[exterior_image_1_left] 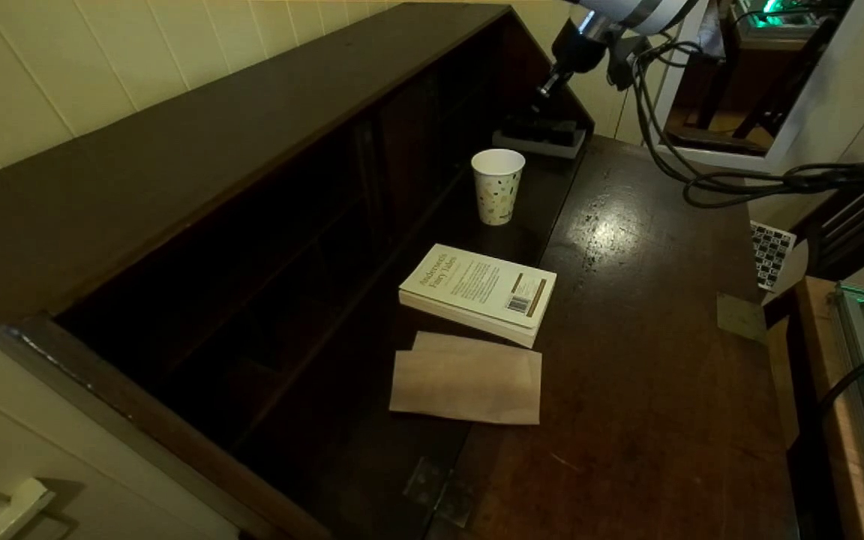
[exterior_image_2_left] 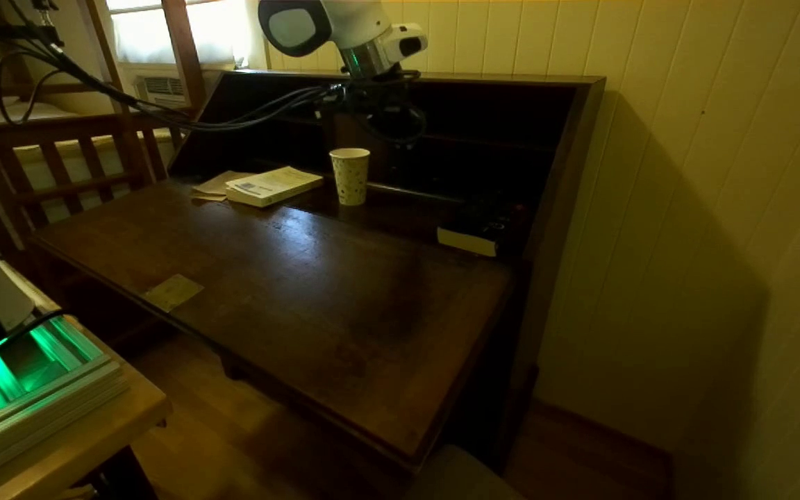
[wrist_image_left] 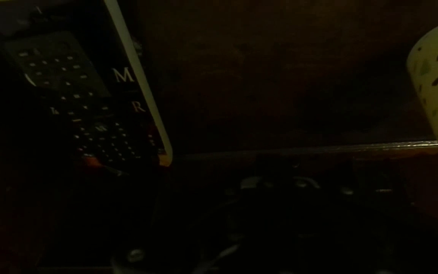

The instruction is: Remove the marker from the cup

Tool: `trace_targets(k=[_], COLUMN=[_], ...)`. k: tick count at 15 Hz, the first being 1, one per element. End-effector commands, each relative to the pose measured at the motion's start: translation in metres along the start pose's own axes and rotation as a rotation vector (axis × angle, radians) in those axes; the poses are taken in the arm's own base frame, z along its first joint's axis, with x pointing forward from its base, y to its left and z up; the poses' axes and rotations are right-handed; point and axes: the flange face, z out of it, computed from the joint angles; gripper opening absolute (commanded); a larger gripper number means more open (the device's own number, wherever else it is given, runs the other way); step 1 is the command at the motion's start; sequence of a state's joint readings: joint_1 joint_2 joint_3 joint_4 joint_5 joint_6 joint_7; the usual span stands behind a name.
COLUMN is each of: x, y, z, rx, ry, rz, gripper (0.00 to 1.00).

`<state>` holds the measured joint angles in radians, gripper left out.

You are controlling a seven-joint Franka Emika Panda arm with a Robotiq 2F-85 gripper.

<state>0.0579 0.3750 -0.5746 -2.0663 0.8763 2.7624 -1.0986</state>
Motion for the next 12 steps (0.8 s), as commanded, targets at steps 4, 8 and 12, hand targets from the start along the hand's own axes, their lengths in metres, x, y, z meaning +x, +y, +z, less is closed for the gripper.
trace_targets(k=[4, 8, 12], x=[0.011, 0.019, 0.018], y=[0.010, 0.001, -0.008], z=[-0.056, -0.072, -0.080], rx=[0.004, 0.003, 0.035], ry=[-0.081, -0.121, -0.157], rz=[0.008, 0.009, 0.015], gripper=[0.45, 0.73, 0.99])
